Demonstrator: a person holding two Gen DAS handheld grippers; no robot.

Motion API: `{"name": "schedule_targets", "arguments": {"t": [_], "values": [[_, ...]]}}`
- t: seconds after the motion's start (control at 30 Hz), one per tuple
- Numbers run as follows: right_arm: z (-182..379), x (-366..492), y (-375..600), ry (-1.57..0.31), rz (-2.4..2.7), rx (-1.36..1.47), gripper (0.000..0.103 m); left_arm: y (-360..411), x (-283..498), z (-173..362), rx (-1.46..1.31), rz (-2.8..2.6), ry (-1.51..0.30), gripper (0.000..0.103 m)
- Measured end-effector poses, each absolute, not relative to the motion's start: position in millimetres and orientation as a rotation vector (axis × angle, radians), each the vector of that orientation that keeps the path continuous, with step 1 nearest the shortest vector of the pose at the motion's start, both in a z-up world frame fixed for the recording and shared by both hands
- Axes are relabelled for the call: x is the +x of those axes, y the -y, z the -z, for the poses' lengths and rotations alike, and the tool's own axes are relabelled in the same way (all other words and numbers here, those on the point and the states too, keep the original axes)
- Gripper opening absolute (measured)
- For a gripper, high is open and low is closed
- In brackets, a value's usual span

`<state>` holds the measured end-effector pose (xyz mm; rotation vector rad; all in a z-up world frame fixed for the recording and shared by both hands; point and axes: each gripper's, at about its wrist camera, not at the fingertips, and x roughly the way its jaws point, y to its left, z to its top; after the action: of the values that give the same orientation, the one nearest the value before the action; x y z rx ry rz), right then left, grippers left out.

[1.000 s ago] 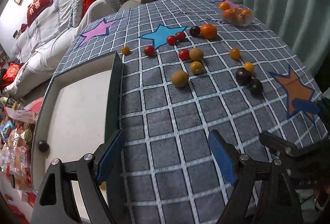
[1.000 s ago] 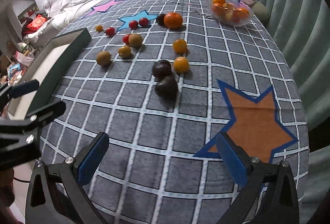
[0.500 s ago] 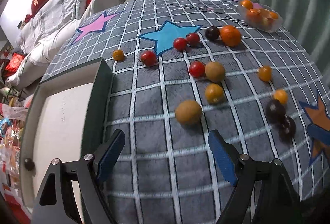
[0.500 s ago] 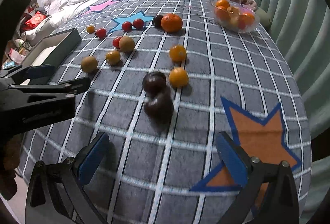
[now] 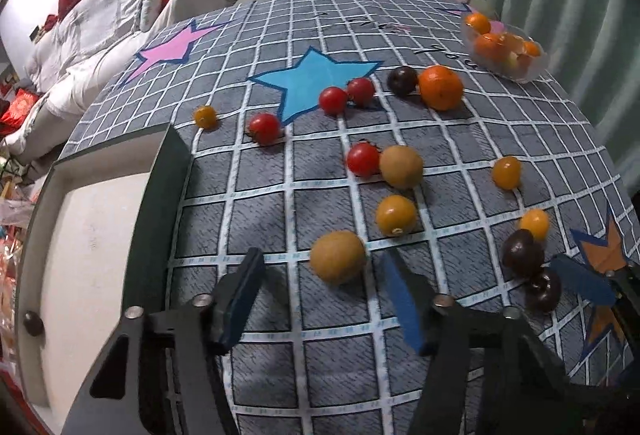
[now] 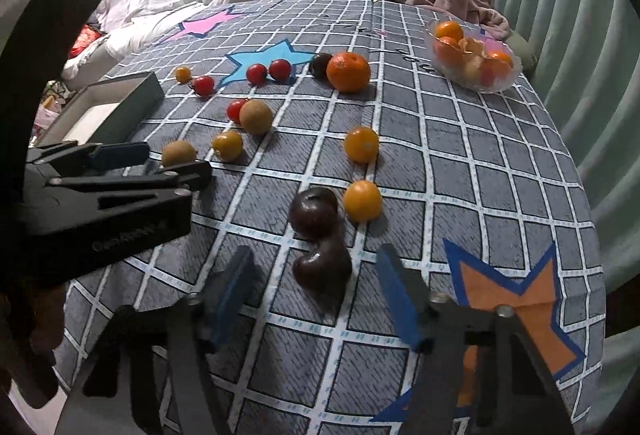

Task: Organize fruits
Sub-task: 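Grasp a brownish-yellow fruit with the left tool while the right tool grasps a dark plum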

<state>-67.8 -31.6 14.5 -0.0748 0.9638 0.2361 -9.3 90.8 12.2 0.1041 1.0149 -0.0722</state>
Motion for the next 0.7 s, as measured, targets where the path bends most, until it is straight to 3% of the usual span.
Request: {"name": "schedule_targets", "arguments": {"t": [0.1,0.17,0.6,0.67,0.7], "values": [[-16,-67,36,-0.969,-0.263,-0.036,0.034,-85,-11,-13,0.092,0.115,-1.022,0.029],[-16,-68,42,-0.976,-0.281,0.014,0.03,-81,-13,-14,0.116,0.114,-1.017,0.029],[-16,-86,65,-0.999,-0.294,0.1,0.031,-99,-42,-24,0.079,0.122,-1.019,0.029],[-17,-82,63,-0.997,-0.292,0.103,0.046,-103,-43,-25,0.07,0.117,-1.02,0.029],[-17,-79,59,-0.991,-0.292,0.088,0.046,-105,-44,-26,0.062,0.115,-1.021,0.029]]}}
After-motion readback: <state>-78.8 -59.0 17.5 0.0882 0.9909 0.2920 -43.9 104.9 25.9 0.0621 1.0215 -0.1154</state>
